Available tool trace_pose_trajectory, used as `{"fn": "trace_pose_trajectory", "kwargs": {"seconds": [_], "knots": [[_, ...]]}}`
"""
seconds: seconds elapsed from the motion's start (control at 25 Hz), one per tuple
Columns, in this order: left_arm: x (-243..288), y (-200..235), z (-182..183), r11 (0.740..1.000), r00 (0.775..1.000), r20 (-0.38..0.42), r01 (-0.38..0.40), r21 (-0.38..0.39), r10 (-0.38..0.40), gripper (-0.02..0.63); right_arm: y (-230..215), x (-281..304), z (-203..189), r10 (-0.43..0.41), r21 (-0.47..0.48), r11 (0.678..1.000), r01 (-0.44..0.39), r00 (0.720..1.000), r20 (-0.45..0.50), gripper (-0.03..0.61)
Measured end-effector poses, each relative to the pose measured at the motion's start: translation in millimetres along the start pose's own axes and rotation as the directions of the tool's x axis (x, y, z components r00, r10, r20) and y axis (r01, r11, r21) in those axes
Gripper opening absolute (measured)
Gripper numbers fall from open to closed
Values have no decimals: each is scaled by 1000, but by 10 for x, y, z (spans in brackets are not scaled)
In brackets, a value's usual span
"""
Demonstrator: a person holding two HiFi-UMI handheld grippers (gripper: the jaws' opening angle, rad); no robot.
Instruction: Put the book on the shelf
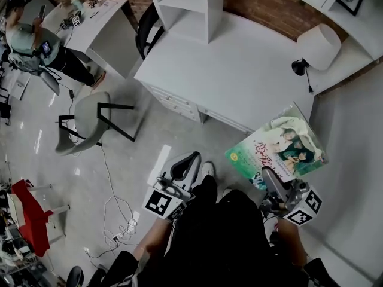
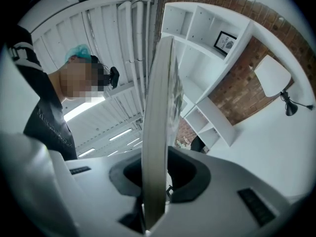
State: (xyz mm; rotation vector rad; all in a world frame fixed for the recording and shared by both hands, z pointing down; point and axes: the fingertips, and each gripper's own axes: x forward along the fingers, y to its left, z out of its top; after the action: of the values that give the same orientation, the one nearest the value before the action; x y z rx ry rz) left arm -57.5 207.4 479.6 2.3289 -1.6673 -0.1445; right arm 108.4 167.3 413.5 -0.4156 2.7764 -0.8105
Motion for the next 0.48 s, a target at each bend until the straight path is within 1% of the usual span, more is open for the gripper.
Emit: {"fn": "trace_pose_trajectory", "kwargs": {"seconds": [0.12,0.28,0.36,0.48], "knots": [[130,165,54,1000,1000,14,19,-4,-19,18,-98,142,7,-15,-5,1000,15,1000,13,80],[176,251,18,999,999,-23,38,-20,-39,18,-160,203,2,-33,21,999,33,999,30,80],[230,282,26,999,998,-34,45,-12,-45,18,-195,211,53,-43,13,999,42,998,45,80],[351,320,143,999,999,-15,44,12,-44,18,-285,223,149,-51,0,999,52,997,64,80]]}}
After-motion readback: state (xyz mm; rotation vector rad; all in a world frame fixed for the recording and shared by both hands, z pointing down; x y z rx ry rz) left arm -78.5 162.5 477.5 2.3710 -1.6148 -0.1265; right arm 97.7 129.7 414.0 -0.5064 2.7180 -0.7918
